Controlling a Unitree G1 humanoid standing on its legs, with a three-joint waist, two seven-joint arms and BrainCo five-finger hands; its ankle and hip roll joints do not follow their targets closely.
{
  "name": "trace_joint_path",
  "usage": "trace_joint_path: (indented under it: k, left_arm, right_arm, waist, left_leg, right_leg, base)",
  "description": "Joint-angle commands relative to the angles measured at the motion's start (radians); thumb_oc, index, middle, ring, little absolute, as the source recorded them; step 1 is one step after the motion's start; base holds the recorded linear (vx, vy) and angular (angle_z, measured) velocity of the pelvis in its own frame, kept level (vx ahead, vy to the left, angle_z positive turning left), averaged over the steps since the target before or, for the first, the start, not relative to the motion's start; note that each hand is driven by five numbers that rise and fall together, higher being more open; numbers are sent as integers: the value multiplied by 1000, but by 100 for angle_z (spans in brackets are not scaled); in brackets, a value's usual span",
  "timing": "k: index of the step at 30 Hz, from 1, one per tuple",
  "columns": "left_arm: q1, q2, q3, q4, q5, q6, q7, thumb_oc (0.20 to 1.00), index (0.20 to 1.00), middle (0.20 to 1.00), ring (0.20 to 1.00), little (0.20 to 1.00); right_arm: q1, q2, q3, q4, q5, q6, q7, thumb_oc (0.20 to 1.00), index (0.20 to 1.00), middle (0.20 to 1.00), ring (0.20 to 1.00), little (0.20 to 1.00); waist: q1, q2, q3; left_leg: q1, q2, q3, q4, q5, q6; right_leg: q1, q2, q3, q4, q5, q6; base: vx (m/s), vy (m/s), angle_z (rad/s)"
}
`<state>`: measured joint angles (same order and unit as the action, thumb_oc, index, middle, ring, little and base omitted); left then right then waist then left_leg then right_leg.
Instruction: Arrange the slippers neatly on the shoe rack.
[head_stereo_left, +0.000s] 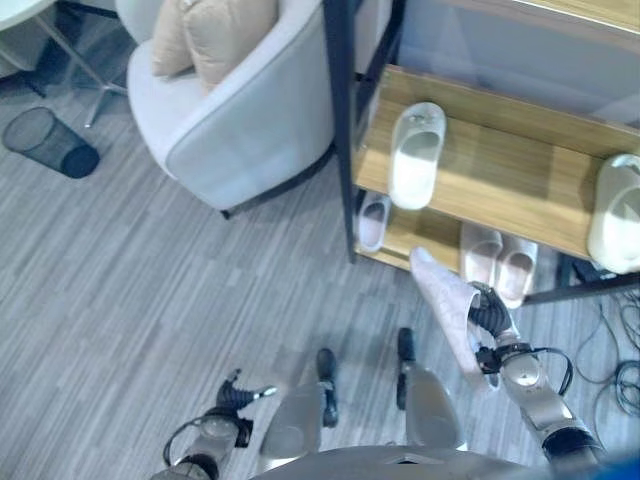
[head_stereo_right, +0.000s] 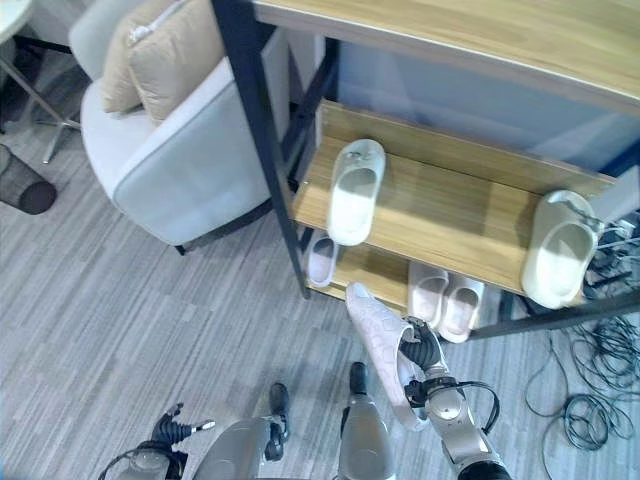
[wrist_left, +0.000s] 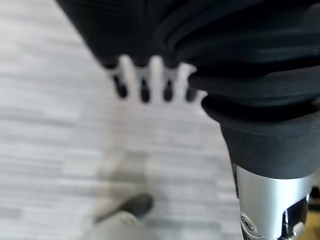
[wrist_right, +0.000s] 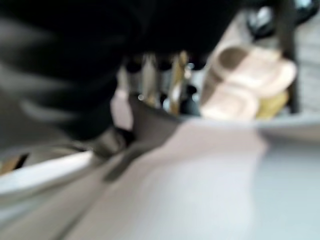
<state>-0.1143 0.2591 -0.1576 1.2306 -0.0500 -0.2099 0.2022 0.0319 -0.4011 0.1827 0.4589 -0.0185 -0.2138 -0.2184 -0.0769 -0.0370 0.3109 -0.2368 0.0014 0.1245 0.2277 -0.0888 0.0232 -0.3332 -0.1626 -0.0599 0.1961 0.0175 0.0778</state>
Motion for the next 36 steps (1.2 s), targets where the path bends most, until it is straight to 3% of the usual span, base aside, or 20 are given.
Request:
trace_joint_path:
  k: [1,4,5,7,8,11,15,20,23,31,36]
  left_arm:
    - [-19,61,10,-27,-52,-32,35,1000,1000,1000,1000,1000]
    - [-45,74,28,-42,-115,-41,48,1000,1000,1000,1000,1000]
    - [-63,83,67,-67,-231,-56,47,1000,1000,1000,1000,1000]
    - [-86,90,98,-68,-325,-63,46,1000,1000,1000,1000,1000]
    - [-112,94,115,-71,-373,-70,51,1000,1000,1000,1000,1000]
    - [-182,92,108,-209,-508,-113,77,1000,1000,1000,1000,1000]
    - [-185,83,82,-290,-527,-116,76,1000,1000,1000,1000,1000]
    - [-185,98,40,-313,-528,-106,45,1000,1000,1000,1000,1000]
    - [-187,151,29,-268,-556,-105,24,1000,1000,1000,1000,1000]
    - [-140,173,9,-219,-595,-103,-16,1000,1000,1000,1000,1000]
    - [-139,175,-21,-187,-599,-98,-23,1000,1000,1000,1000,1000]
  right_arm:
    - [-16,-6,5,-66,44,-60,-35,200,200,200,200,200]
    - [-53,-14,15,-62,37,-62,-53,200,200,200,200,200]
    - [-86,-30,12,-77,20,-58,-83,200,200,200,200,200]
    - [-115,-39,15,-87,0,-56,-108,200,200,200,200,200]
    - [-148,-44,15,-83,-13,-51,-130,200,200,200,200,200]
    - [-286,-51,-14,-127,-3,-50,-211,200,200,200,200,200]
    - [-379,-63,-32,-130,31,-58,-237,200,200,200,200,200]
    - [-617,-179,-49,-19,169,-99,-244,200,200,200,200,200]
    - [-868,-292,64,203,314,-81,-195,200,200,200,200,200]
    - [-1144,-363,230,471,433,-39,-119,200,200,200,200,200]
    - [-1262,-347,259,592,575,-33,-100,200,200,200,200,200]
  waist:
    - [-4,-15,-6]
    - [0,-7,7]
    - [2,-5,13]
    - [1,2,13]
    - [2,11,15]
    - [1,39,-13]
    - [11,56,-25]
    - [45,83,-49]
    - [87,80,-63]
    - [129,81,-70]
    - [139,79,-74]
  left_leg:
    - [-158,60,-79,171,-50,-63]
    - [-234,66,-88,249,-70,-62]
    - [-334,82,-96,369,-101,-56]
    - [-412,99,-96,453,-133,-51]
    - [-482,118,-106,557,-194,-52]
    - [-812,136,-136,848,-286,-34]
    - [-956,141,-155,981,-326,-20]
    - [-1119,118,-167,1077,-339,-13]
    - [-1187,101,-166,1116,-337,-17]
    - [-1267,96,-182,1178,-354,-22]
    - [-1299,93,-182,1176,-353,-31]
  right_leg:
    - [-52,-69,11,110,-32,54]
    - [-139,-58,29,194,-54,48]
    - [-236,-47,47,303,-91,37]
    - [-330,-40,65,405,-128,26]
    - [-405,-32,80,512,-191,20]
    - [-742,6,122,812,-304,-11]
    - [-886,14,146,950,-345,-27]
    - [-1048,10,157,1064,-371,-30]
    - [-1117,3,165,1115,-378,-33]
    - [-1192,-11,162,1188,-410,-44]
    - [-1217,-21,158,1196,-421,-49]
  base:
    - [-136,-65,6]
    - [-125,-50,3]
    - [-151,-54,-13]
    - [-96,-35,-11]
    - [-57,-33,-11]
    - [-104,-60,-21]
    - [-15,-44,-13]
    - [33,-43,8]
    - [54,-57,5]
    - [54,-27,9]
    - [36,-15,5]
